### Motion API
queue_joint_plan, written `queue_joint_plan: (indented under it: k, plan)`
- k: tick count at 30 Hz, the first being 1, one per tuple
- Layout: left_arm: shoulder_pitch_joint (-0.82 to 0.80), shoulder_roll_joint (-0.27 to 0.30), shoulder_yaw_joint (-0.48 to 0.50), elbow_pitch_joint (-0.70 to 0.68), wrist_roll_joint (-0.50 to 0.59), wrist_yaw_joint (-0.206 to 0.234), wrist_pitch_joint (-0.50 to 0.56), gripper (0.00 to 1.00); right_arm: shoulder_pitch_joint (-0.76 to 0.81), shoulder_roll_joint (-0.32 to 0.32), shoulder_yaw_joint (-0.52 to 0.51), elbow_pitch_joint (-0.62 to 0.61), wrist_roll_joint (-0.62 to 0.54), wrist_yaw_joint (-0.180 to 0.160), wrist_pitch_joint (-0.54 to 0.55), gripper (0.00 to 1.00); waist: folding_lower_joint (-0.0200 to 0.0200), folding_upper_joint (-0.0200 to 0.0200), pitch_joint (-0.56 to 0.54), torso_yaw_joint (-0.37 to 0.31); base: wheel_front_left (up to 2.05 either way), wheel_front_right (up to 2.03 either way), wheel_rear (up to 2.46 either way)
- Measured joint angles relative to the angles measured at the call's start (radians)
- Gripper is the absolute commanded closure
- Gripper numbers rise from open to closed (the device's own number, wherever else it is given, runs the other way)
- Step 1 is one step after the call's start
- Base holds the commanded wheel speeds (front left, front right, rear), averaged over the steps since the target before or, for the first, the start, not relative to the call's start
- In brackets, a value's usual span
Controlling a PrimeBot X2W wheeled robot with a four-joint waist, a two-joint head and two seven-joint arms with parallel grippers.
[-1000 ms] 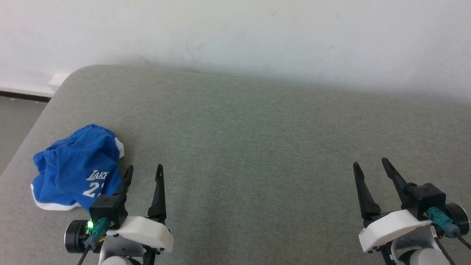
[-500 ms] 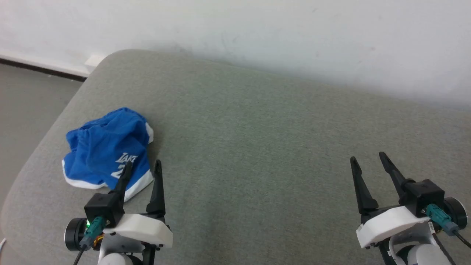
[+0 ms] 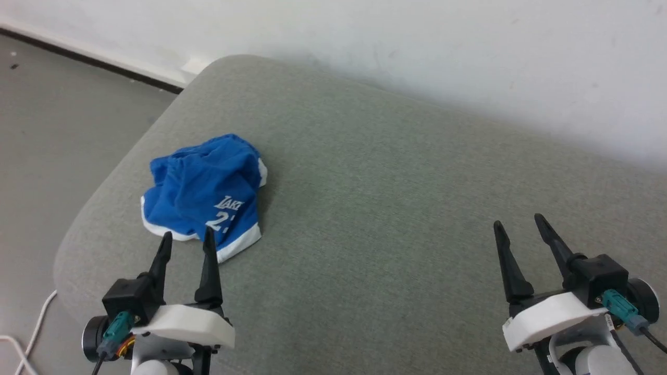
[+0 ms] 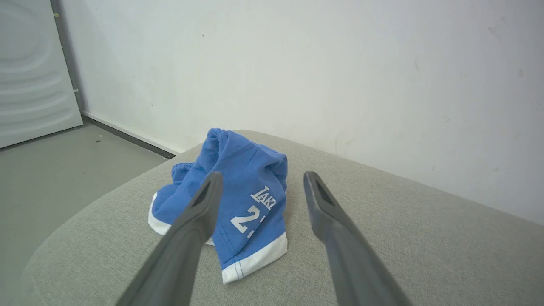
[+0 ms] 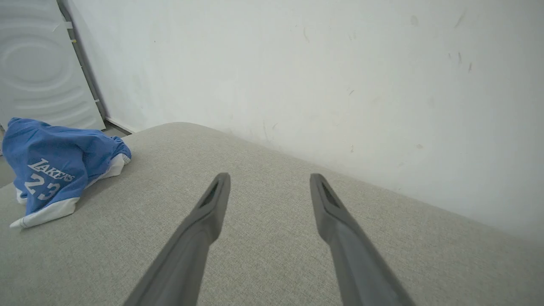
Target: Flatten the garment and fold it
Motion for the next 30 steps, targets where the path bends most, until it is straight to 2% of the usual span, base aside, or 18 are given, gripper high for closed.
queue_joint_plan:
  k: [8, 15, 24, 27, 30]
  plan:
    - [0.0, 0.0, 0.025, 0.011, -0.024, 0.0, -0.02, 0.0, 0.0, 0.0, 0.01, -0.001, 0.006, 0.0, -0.008, 0.0, 0.0, 0.0, 0.006, 0.06, 0.0, 0.0, 0.0]
    - [-0.023, 0.0, 0.071, 0.029, -0.029, 0.0, -0.034, 0.0, -0.001, 0.0, 0.017, -0.002, 0.01, 0.0, -0.007, 0.0, 0.0, 0.0, 0.028, 0.082, 0.0, 0.0, 0.0]
    - [-0.21, 0.026, 0.14, 0.077, -0.018, -0.048, -0.053, 0.0, -0.029, 0.001, 0.024, -0.025, 0.002, 0.0, 0.016, 0.0, 0.0, 0.0, 0.089, 0.068, 0.0, 0.0, 0.0]
    - [-0.297, 0.048, 0.154, 0.14, -0.045, -0.063, -0.058, 0.0, -0.04, 0.002, 0.027, -0.031, -0.009, 0.0, 0.023, 0.0, 0.0001, 0.0, 0.116, 0.056, 0.0, 0.0, 0.0]
    - [-0.388, 0.094, 0.15, 0.228, -0.056, -0.078, -0.023, 0.0, -0.053, 0.002, 0.036, -0.035, -0.014, 0.0, 0.028, 0.0, 0.0001, 0.0, 0.145, 0.04, 0.0, 0.0, 0.0]
